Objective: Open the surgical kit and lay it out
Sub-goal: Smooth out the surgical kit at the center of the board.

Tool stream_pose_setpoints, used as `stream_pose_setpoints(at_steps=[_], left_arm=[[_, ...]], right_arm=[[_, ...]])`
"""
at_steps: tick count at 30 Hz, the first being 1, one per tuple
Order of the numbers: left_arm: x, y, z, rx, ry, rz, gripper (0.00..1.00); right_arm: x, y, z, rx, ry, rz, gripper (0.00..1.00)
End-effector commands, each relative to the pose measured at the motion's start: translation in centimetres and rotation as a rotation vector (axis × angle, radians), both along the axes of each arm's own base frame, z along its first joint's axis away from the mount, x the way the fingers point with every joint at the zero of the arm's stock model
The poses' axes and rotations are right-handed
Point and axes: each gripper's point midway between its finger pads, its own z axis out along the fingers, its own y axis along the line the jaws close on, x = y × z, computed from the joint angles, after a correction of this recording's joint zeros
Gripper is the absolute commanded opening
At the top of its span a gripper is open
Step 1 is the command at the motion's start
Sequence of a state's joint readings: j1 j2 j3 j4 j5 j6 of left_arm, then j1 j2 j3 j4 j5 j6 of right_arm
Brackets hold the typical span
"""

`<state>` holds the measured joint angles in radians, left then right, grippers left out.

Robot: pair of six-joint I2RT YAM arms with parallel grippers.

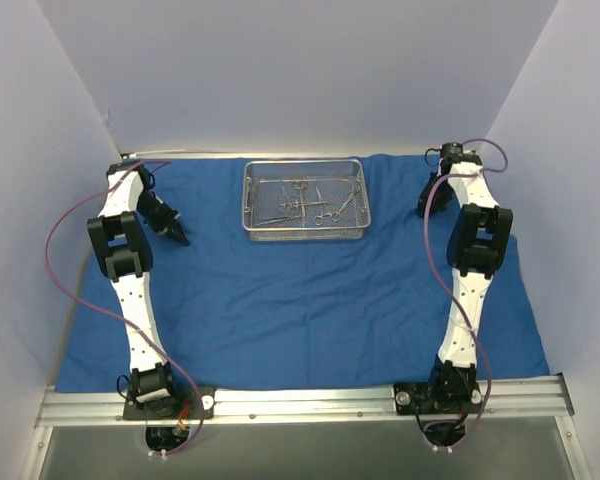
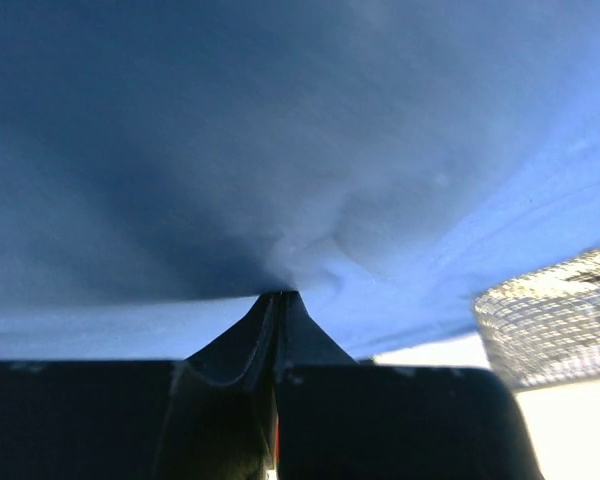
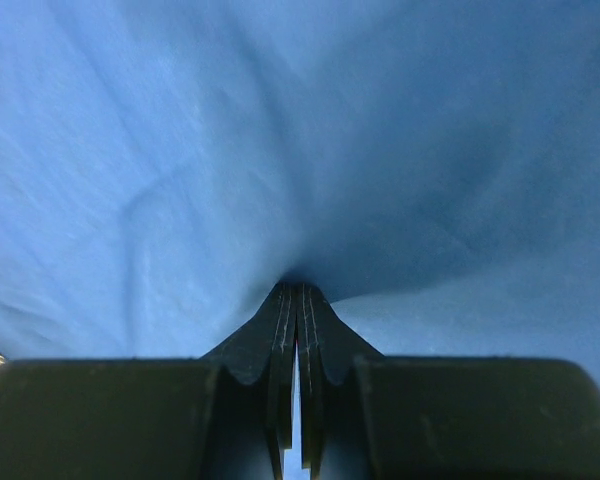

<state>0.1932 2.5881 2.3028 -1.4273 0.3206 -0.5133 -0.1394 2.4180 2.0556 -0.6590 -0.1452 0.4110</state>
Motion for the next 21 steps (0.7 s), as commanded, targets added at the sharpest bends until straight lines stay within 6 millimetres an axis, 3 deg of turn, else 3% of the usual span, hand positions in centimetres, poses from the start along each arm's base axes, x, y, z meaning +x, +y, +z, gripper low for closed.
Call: stream_pose_setpoints(at_steps=[1,2,4,6,12,16,17,18,21], left_arm=[[3.1,3.0,-3.8,0.036,-0.077,0.081,0.02],[3.3,3.5,-3.9,0.035,-0.082,0.095,0.02],[4.3,4.4,-4.0,0.02,-0.109,0.122,0.02],[4.7,5.0,-4.2,0.019,-0.121,0.135,0.02],[4.4,5.3,-5.2,0.001,-0.097,0.159,0.02],[4.0,5.5,-4.5,0.014,-0.1,0.167,0.02],[3.7,5.7,-4.3,0.01,-0.092,0.173,0.02],[3.0,5.5,-4.3,0.001,-0.073,0.179,0.02],[2.2,5.2,-4.4,-0.006,-0.07,0.175,0.02]], right_arm=[[-1.1,1.7,-5.7,0.047,0.128,0.021,0.0],[-1.3,1.8,-6.5,0.055,0.15,0.019,0.0],[-0.4,1.4,-6.2,0.044,0.135,0.011,0.0],[-1.1,0.8,-6.5,0.036,0.176,-0.012,0.0],[-1.0,-0.4,-6.4,0.012,0.176,0.014,0.0],[-3.7,-2.2,-7.1,-0.011,0.264,-0.044,0.0],[-4.0,-3.2,-6.3,-0.023,0.25,-0.068,0.0],[-6.0,-3.7,-7.2,-0.039,0.301,-0.081,0.0],[-7.0,-5.4,-6.5,-0.065,0.289,-0.106,0.0]])
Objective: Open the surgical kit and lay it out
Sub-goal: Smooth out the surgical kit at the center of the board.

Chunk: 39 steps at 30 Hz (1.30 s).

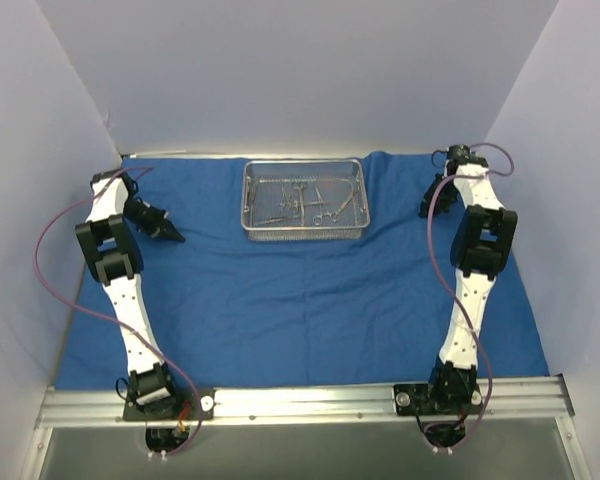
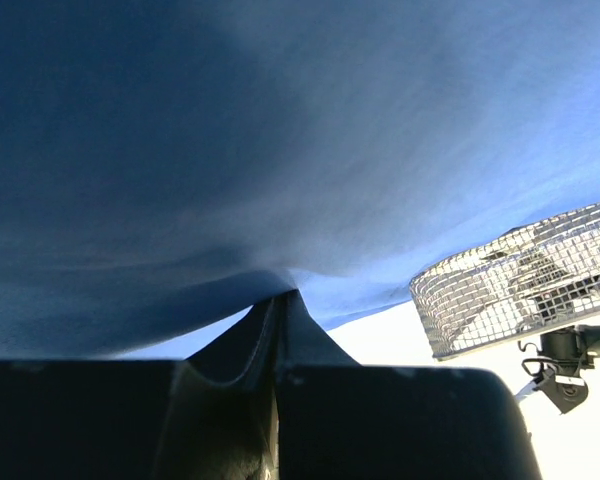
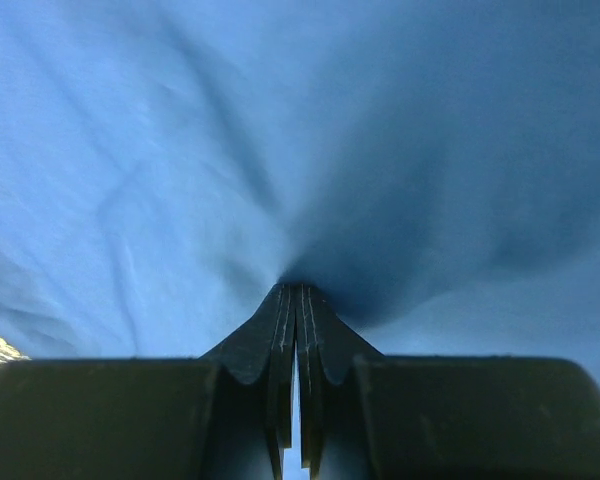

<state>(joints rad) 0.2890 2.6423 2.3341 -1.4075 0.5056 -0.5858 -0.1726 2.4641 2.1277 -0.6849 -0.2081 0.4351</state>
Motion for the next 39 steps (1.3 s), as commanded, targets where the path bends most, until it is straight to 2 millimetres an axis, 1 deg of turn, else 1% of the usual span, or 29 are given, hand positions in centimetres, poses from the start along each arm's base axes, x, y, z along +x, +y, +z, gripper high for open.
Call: stream_pose_setpoints(at_steps=[1,4,7,8,9,10,11,13,14,15,16,17,18,19,20,21,22,23,24,25,26,27,28,29,30,34,36,37,39], left_arm=[[0.5,3.7,-4.4,0.174,-0.049,-0.009,0.02],[0.1,3.3,-3.7,0.168,-0.06,-0.011,0.02],[-0.2,3.2,-2.6,0.175,-0.078,-0.013,0.02],[-0.2,3.2,-2.4,0.179,-0.089,-0.013,0.03],[0.5,3.4,-1.4,0.194,-0.136,-0.013,0.05],[0.5,3.3,-1.0,0.196,-0.149,-0.016,0.09],[1.0,3.5,0.1,0.21,-0.186,-0.016,0.11],[1.5,3.7,1.4,0.242,-0.221,-0.028,0.16],[2.2,3.9,3.0,0.263,-0.262,-0.036,0.22],[2.4,3.8,3.9,0.282,-0.281,-0.047,0.23],[2.6,3.8,4.8,0.314,-0.304,-0.071,0.25],[2.7,3.7,5.6,0.332,-0.322,-0.08,0.29],[2.9,3.6,7.3,0.355,-0.366,-0.089,0.3],[2.9,3.3,8.1,0.368,-0.391,-0.108,0.31],[2.8,2.7,9.8,0.395,-0.432,-0.126,0.33],[2.2,2.2,9.5,0.4,-0.424,-0.146,0.34],[1.8,1.7,9.8,0.412,-0.431,-0.168,0.34],[1.4,0.6,11.0,0.427,-0.46,-0.194,0.34],[0.4,-0.1,9.8,0.421,-0.441,-0.214,0.35],[-0.1,-0.7,9.8,0.423,-0.446,-0.227,0.35],[-0.7,-1.2,10.5,0.427,-0.464,-0.232,0.36],[-0.8,-2.1,10.3,0.425,-0.478,-0.247,0.35],[-2.0,-2.5,9.7,0.421,-0.459,-0.259,0.35],[-2.2,-2.9,9.5,0.425,-0.463,-0.273,0.35],[-3.0,-3.1,8.7,0.418,-0.437,-0.281,0.35],[-4.1,-3.1,8.1,0.404,-0.389,-0.299,0.25],[-4.2,-2.8,8.3,0.408,-0.387,-0.297,0.23],[-4.0,-2.7,8.8,0.412,-0.399,-0.292,0.23],[-3.8,-2.4,9.2,0.414,-0.414,-0.279,0.23]], right_arm=[[-8.0,-5.1,-6.3,-0.132,0.303,-0.052,0.0],[-8.1,-6.1,-6.1,-0.145,0.316,-0.056,0.0],[-8.8,-6.2,-6.3,-0.145,0.335,-0.051,0.0],[-8.0,-5.8,-5.8,-0.124,0.294,-0.029,0.0],[-7.5,-6.0,-5.5,-0.133,0.274,-0.011,0.0],[-6.9,-6.4,-5.0,-0.146,0.258,0.002,0.01],[-5.5,-6.7,-3.9,-0.146,0.218,0.015,0.01],[-4.0,-6.8,-2.3,-0.128,0.162,0.004,0.02],[-3.0,-6.7,-0.2,-0.133,0.105,0.0,0.05],[-2.9,-6.7,1.0,-0.143,0.084,-0.006,0.08],[-2.9,-6.3,1.9,-0.155,0.065,-0.007,0.12],[-2.8,-6.1,5.3,-0.168,-0.001,-0.021,0.21],[-5.1,-5.0,4.3,-0.139,0.045,-0.022,0.25],[-5.5,-4.8,5.0,-0.143,0.015,-0.026,0.31],[-6.5,-4.7,7.6,-0.158,-0.031,-0.035,0.4],[-9.5,-4.2,5.9,-0.154,0.038,-0.041,0.41],[-10.3,-4.2,7.6,-0.162,-0.006,-0.047,0.42],[-11.5,-4.1,7.2,-0.153,0.004,-0.05,0.37],[-14.2,-3.4,5.1,-0.133,0.07,-0.046,0.3],[-14.8,-3.4,5.5,-0.144,0.047,-0.055,0.23],[-15.6,-3.1,4.7,-0.14,0.059,-0.057,0.09],[-16.3,-2.8,3.9,-0.128,0.07,-0.06,0.05],[-17.4,-2.6,2.6,-0.124,0.099,-0.057,0.0],[-17.8,-2.6,2.2,-0.127,0.108,-0.054,0.0],[-18.3,-2.5,1.4,-0.129,0.124,-0.05,0.0],[-20.0,-3.4,-1.3,-0.151,0.208,-0.06,0.0],[-20.9,-4.3,-2.1,-0.164,0.241,-0.086,0.0],[-21.8,-4.5,-2.7,-0.16,0.273,-0.099,0.0],[-23.7,-6.3,-3.0,-0.203,0.332,-0.154,0.0]])
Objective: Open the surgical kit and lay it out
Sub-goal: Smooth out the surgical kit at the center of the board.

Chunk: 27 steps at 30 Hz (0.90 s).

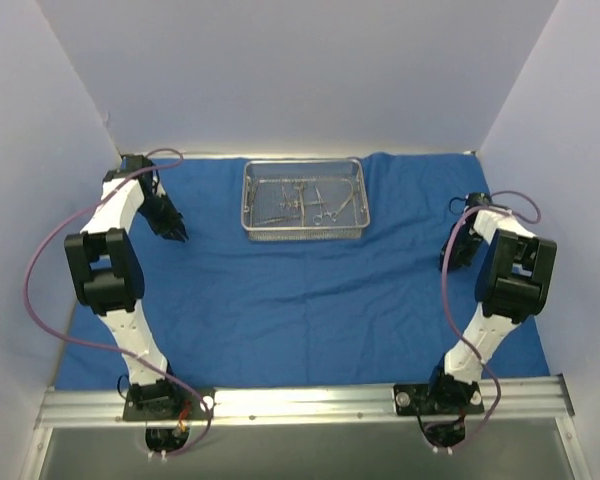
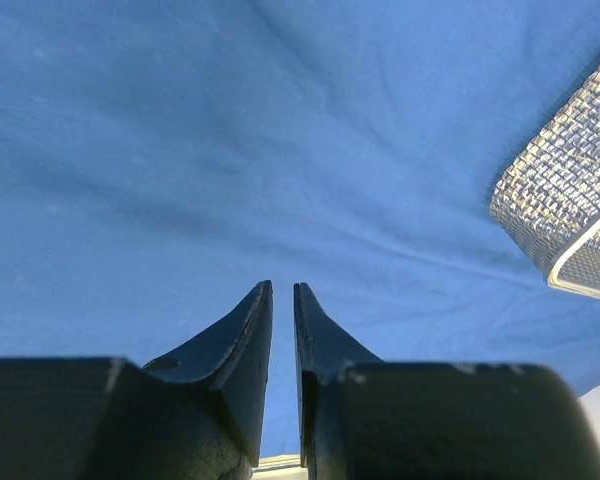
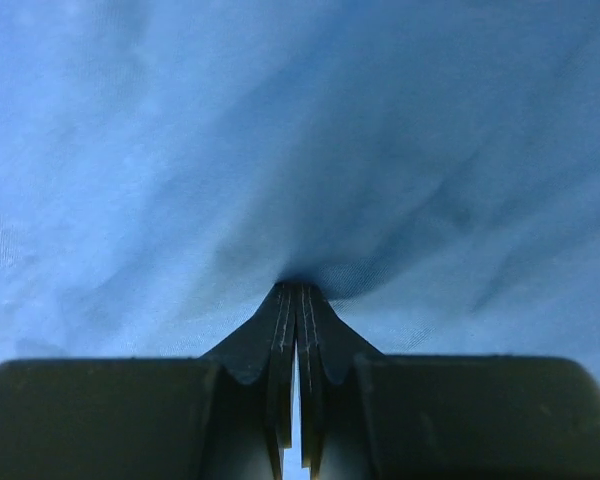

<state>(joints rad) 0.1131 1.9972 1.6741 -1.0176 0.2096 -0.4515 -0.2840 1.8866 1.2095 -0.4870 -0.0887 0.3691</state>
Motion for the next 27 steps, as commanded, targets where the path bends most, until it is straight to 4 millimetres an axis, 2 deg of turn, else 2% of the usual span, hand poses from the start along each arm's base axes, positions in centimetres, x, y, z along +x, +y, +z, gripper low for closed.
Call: stream_pose_setpoints(at_steps=[1,4,5,8,11,13,14,15,16,17,19,21,22,23,27], left_arm=[[1.0,0.9,1.9,0.02,-0.071,0.0,0.23],[1.0,1.0,1.9,0.015,-0.072,0.006,0.23],[0.9,1.1,1.6,0.016,-0.064,0.008,0.23],[0.6,1.3,1.5,0.017,-0.059,0.019,0.23],[0.3,1.8,1.5,0.026,-0.056,0.031,0.23],[0.0,2.0,1.4,0.027,-0.045,0.039,0.23],[-0.1,2.4,1.5,0.029,-0.039,0.047,0.23],[-0.3,2.6,1.5,0.036,-0.032,0.051,0.23],[-0.5,2.8,1.3,0.039,-0.022,0.056,0.23],[-0.7,3.0,1.2,0.041,-0.019,0.063,0.23],[-1.4,4.1,0.4,0.038,0.008,0.104,0.22],[-1.9,5.2,-0.3,0.017,0.032,0.138,0.18],[-2.4,5.5,-1.3,0.008,0.076,0.148,0.08],[-2.6,5.9,-1.7,0.004,0.092,0.154,0.04],[-4.1,6.4,-4.6,-0.051,0.204,0.176,0.02]], right_arm=[[-5.7,-3.9,-2.7,-0.112,0.194,-0.097,0.0],[-8.3,-5.4,-2.6,-0.127,0.247,-0.162,0.0],[-9.3,-5.4,-2.7,-0.124,0.27,-0.168,0.0],[-10.2,-5.4,-1.7,-0.141,0.275,-0.159,0.0],[-8.1,-3.1,-0.5,-0.077,0.172,-0.097,0.0],[-5.7,-1.9,1.1,-0.073,0.111,-0.041,0.0],[-4.8,-0.4,1.7,-0.076,0.104,0.016,0.0],[-3.9,0.2,3.0,-0.083,0.082,0.035,0.0],[-3.3,0.8,3.8,-0.087,0.06,0.045,0.0],[-2.4,2.5,4.4,-0.059,0.026,0.083,0.01],[-0.9,4.0,5.9,-0.045,-0.05,0.112,0.03],[-0.2,5.5,5.9,-0.02,-0.07,0.147,0.04],[-0.4,5.7,5.5,-0.012,-0.063,0.148,0.04],[-0.5,6.0,5.1,0.004,-0.062,0.147,0.04],[-3.0,6.7,1.8,0.066,0.018,0.115,0.02]])
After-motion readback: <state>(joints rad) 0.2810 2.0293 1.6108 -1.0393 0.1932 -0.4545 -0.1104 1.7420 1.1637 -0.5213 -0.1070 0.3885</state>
